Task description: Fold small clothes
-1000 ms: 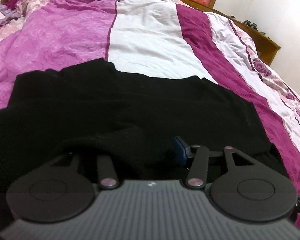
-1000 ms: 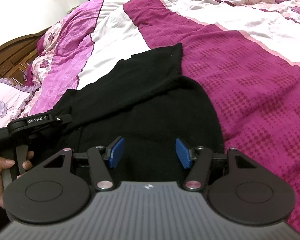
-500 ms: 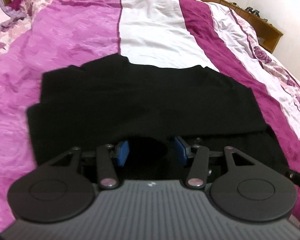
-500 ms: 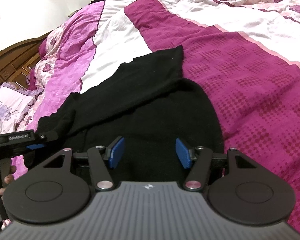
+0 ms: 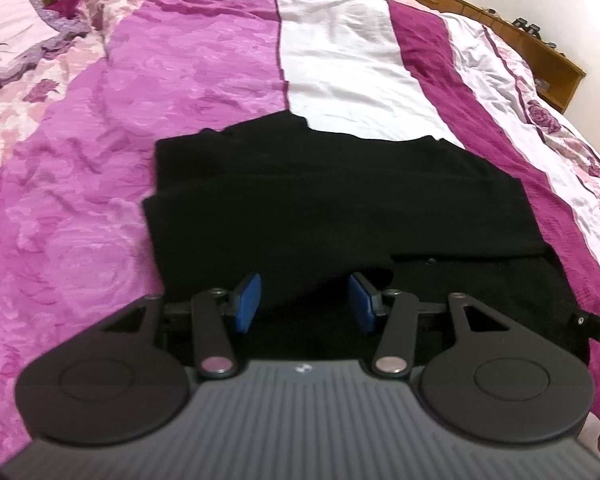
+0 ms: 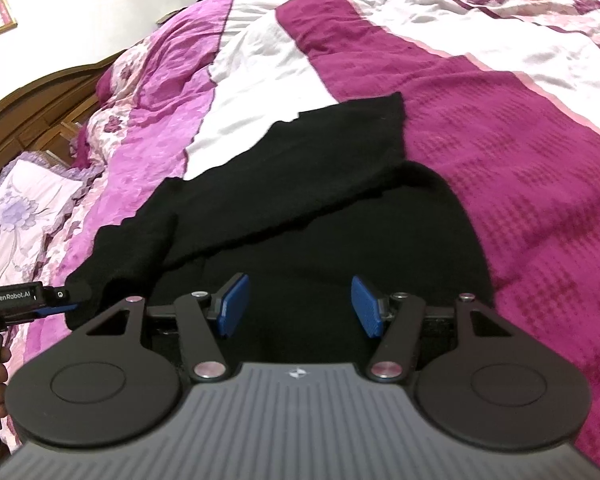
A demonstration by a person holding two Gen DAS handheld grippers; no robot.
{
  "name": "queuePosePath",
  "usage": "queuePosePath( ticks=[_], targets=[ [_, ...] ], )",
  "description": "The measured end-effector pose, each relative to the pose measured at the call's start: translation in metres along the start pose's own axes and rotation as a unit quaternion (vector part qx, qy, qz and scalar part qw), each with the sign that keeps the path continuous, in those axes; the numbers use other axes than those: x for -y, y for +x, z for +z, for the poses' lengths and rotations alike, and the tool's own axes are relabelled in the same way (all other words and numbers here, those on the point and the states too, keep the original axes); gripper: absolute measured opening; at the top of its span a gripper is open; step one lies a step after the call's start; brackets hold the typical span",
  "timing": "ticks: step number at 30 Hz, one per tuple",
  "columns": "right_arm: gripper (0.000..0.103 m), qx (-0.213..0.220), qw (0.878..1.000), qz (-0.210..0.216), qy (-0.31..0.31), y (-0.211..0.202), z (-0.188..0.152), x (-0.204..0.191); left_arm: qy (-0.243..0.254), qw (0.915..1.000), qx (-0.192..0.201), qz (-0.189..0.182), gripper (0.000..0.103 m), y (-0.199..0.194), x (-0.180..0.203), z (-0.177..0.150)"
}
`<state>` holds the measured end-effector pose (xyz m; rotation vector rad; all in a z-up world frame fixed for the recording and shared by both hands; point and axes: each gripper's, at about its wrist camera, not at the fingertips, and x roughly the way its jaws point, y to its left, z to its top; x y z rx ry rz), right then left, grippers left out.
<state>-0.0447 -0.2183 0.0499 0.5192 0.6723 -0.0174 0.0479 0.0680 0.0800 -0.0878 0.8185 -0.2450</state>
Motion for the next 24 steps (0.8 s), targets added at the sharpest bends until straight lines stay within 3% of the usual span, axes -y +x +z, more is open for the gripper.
queuePosePath(
  ticks=[15,24],
  targets=[
    [0.064,-0.049,0.996,0.067,-0.026,0.046,0.023,-0.055,-0.033,0.9983,0.005,0.047,0.051,-0.003,-0.039,-0.005],
    [0.065,-0.082,0.988,0.108,-0.067,0.098,0.038,-0.113,-0.053,0.9972,0.01,0.052,0.051,-0.002,-0.055,-0.004]
  ],
)
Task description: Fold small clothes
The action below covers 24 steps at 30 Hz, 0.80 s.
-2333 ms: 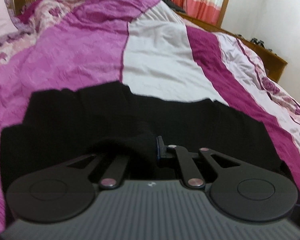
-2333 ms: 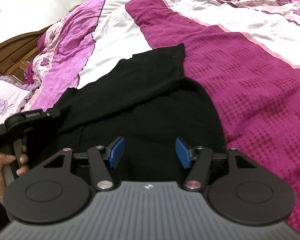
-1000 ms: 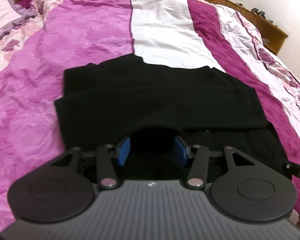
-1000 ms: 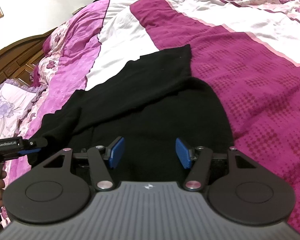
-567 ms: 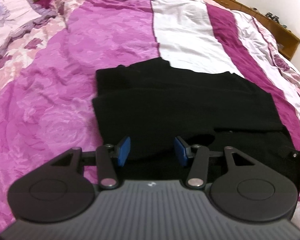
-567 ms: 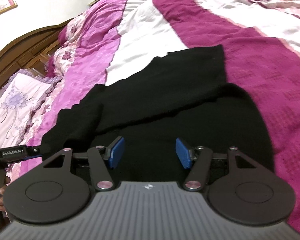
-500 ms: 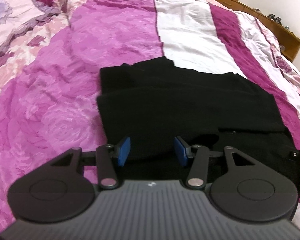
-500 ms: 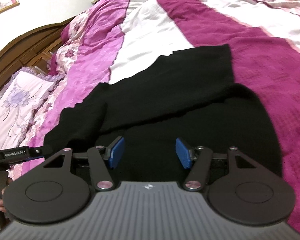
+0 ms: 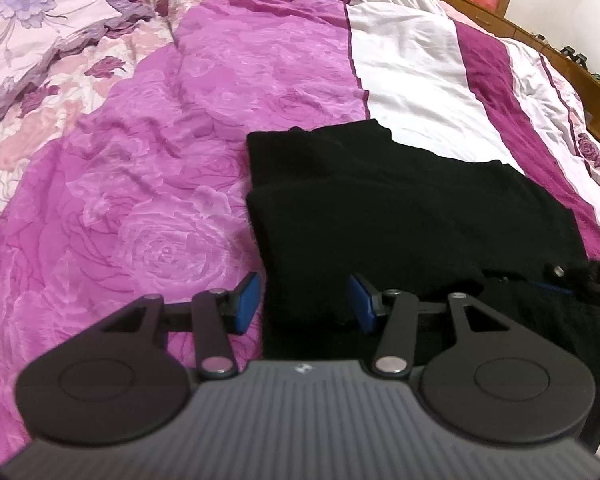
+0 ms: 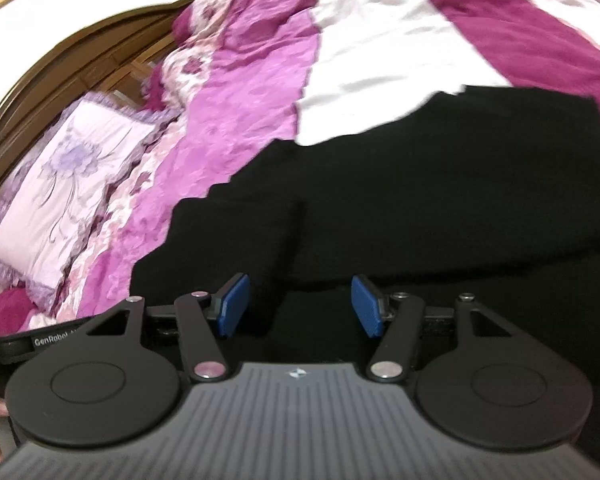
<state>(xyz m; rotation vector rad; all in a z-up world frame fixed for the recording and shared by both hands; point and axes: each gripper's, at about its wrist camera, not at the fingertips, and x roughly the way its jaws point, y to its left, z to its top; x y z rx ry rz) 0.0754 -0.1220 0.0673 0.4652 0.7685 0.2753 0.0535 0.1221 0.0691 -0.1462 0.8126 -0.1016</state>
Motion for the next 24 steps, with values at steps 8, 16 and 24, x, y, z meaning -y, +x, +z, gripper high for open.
queuePosePath(
  ticks=[8,16,24],
  targets=[
    [0.065,-0.04,0.999,0.005,-0.016,0.056,0.018,-0.021,-0.008,1.0,0.001,-0.002,0.051,0.001,-0.007,-0.003],
    [0.015,-0.06,0.997,0.012,-0.042,0.086,0.023,-0.037,-0.017,0.9999,0.003,0.002,0.051,0.0,-0.019,-0.004],
    [0.005,0.023,0.997,0.033,-0.072,0.055,0.061,-0.058,-0.027,0.9994,0.015,0.015,0.051,0.0,-0.032,0.002]
  ],
)
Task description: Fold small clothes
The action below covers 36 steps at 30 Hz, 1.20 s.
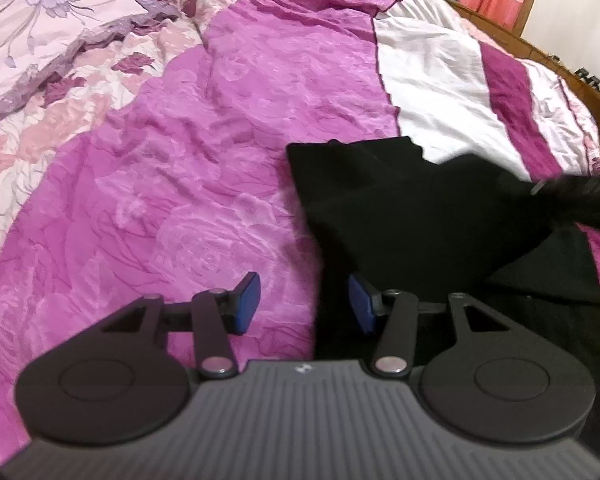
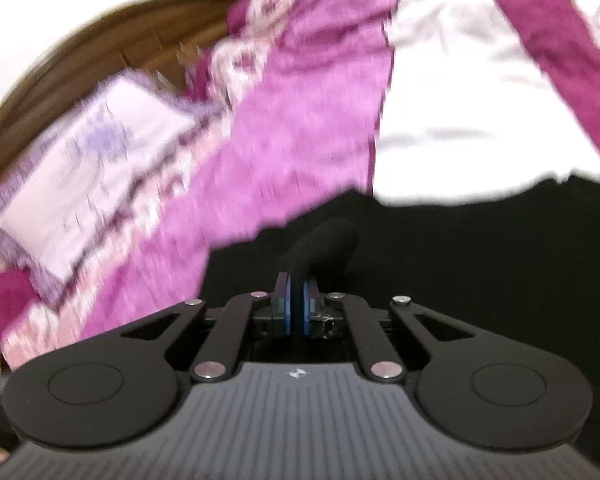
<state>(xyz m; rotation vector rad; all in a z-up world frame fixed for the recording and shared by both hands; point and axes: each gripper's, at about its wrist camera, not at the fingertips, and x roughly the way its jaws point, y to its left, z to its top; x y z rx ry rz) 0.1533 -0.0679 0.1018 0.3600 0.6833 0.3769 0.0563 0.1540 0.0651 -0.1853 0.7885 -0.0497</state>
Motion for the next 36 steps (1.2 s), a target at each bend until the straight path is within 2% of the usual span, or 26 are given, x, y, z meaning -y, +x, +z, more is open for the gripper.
queuePosePath(
  ticks=[3,5,9,12,14,17,21,25,27,31,36],
  targets=[
    [0.005,0.035,0.999,-0.004,0.011,-0.016,0.018,0.001,0.0,1.0,-0.002,0.008,0.051,0.009,-0.001,0.003],
    [0.005,0.043,0.999,-0.007,0.024,-0.022,0.027,0.009,-0.002,1.0,-0.005,0.006,0.051,0.015,0.0,0.004],
    [0.005,0.021,0.998,-0.039,0.037,-0.013,0.027,0.027,0.009,0.9998,-0.018,0.008,0.051,0.031,0.007,0.005],
    [0.005,-0.005,0.997,-0.067,0.048,0.002,0.016,0.043,0.019,0.9995,-0.023,0.006,0.051,0.039,0.014,0.005],
    [0.005,-0.007,0.995,-0.078,0.067,0.005,0.009,0.053,0.023,0.9995,-0.021,0.0,0.051,0.039,0.018,0.005],
    [0.005,0.005,0.993,-0.063,0.097,0.001,0.002,0.062,0.03,0.9992,-0.017,-0.021,0.051,0.038,0.024,0.005],
    [0.005,0.022,0.995,-0.045,0.087,-0.01,0.012,0.049,0.048,0.9982,-0.019,-0.032,0.051,0.044,0.034,0.003],
    [0.005,0.042,0.994,-0.032,0.097,-0.03,0.026,0.04,0.04,0.9991,-0.011,0.0,0.051,0.052,0.033,0.002],
    [0.005,0.045,0.993,-0.042,0.097,-0.038,0.028,0.039,0.017,0.9998,-0.011,-0.006,0.051,0.053,0.024,0.003],
    [0.005,0.023,0.991,-0.087,0.101,-0.035,0.017,0.052,0.014,0.9997,-0.013,-0.014,0.051,0.05,0.019,0.003],
    [0.005,-0.024,0.985,-0.129,0.108,-0.003,-0.012,0.077,0.027,0.9995,-0.014,-0.011,0.051,0.049,0.023,0.002]
  ],
)
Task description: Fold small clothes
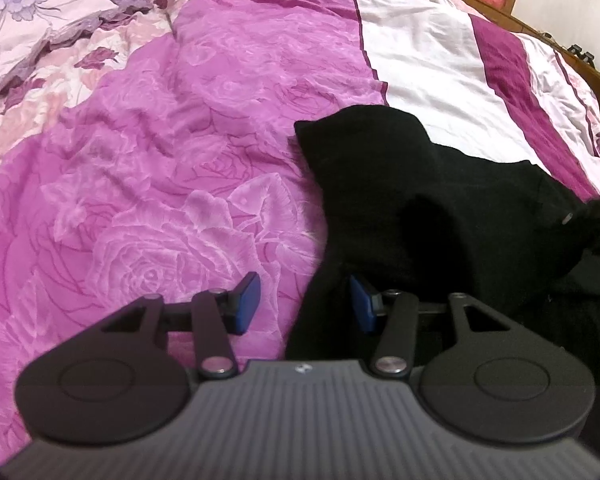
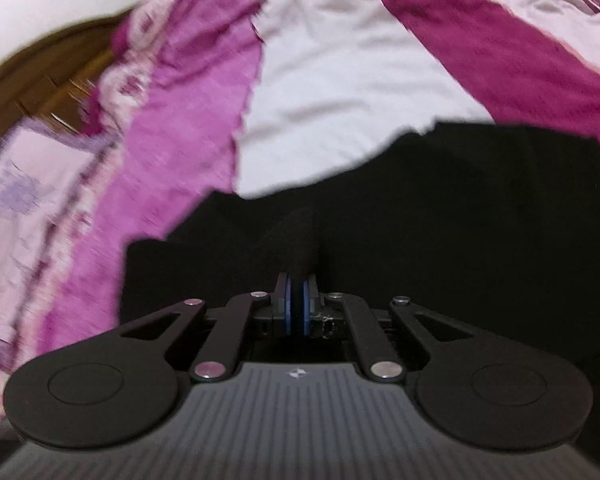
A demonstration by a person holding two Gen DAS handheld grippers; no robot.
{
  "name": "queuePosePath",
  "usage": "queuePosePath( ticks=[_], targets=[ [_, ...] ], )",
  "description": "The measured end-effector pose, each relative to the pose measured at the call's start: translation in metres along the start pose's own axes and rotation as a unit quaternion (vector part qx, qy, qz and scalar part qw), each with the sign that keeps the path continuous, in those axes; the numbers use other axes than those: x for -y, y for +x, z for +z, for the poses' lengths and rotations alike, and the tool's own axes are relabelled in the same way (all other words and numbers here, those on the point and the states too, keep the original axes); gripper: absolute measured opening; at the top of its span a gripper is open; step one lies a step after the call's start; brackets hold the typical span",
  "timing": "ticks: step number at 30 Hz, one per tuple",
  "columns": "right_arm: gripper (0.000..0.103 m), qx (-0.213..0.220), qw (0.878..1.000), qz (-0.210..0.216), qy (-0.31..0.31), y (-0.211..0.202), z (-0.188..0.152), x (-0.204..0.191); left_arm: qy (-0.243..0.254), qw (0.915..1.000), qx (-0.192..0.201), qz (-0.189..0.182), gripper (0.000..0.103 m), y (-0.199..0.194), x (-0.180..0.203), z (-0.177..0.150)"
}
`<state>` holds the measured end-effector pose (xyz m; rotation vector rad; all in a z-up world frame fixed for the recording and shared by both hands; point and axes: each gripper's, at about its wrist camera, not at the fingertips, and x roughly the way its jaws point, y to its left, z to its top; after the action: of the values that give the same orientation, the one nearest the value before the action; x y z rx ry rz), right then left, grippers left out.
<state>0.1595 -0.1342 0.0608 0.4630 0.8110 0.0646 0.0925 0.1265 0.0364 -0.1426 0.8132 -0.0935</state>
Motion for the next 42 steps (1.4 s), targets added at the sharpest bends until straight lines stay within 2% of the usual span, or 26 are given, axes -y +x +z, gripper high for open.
queuePosePath(
  ticks=[2,6,9,11,14,18,22,26,36,42],
  targets=[
    [0.006,-0.003,1.0,-0.017,-0.011,0.012,-0.01,0.006,0.001,1.0,-0.001,0.0,0.051,0.0,0.0,0.0],
    [0.008,0.007,0.999,-0.02,-0.036,0.013,-0.019,0.006,0.0,1.0,-0.005,0.001,0.051,0.0,0.0,0.001],
    [0.025,0.013,0.998,-0.03,-0.06,0.003,-0.021,-0.001,-0.005,1.0,-0.004,0.0,0.051,-0.004,-0.001,0.002],
    [0.042,0.029,0.996,-0.039,-0.079,-0.008,-0.021,-0.01,-0.007,1.0,-0.002,-0.002,0.051,-0.008,-0.001,0.002],
    [0.054,0.058,0.992,-0.035,-0.111,-0.029,-0.028,-0.023,-0.005,1.0,-0.003,-0.001,0.051,-0.011,-0.001,0.002],
    [0.057,0.079,0.986,-0.015,-0.146,-0.051,-0.038,-0.043,-0.003,1.0,-0.006,0.005,0.051,-0.018,-0.001,0.002],
    [0.059,0.065,0.984,0.025,-0.162,-0.058,-0.051,-0.063,-0.007,0.9999,-0.011,0.01,0.051,-0.022,-0.002,0.002],
    [0.061,0.048,0.982,0.041,-0.18,-0.052,-0.067,-0.081,-0.009,0.9997,-0.016,0.019,0.051,-0.025,-0.005,0.0],
    [0.062,0.005,0.979,0.04,-0.201,-0.012,-0.091,-0.107,-0.023,0.9994,-0.021,0.017,0.051,-0.023,-0.012,-0.005],
    [0.065,0.002,0.977,0.028,-0.21,0.003,-0.095,-0.113,-0.025,0.9993,-0.022,0.015,0.051,-0.021,-0.013,-0.005]
  ],
)
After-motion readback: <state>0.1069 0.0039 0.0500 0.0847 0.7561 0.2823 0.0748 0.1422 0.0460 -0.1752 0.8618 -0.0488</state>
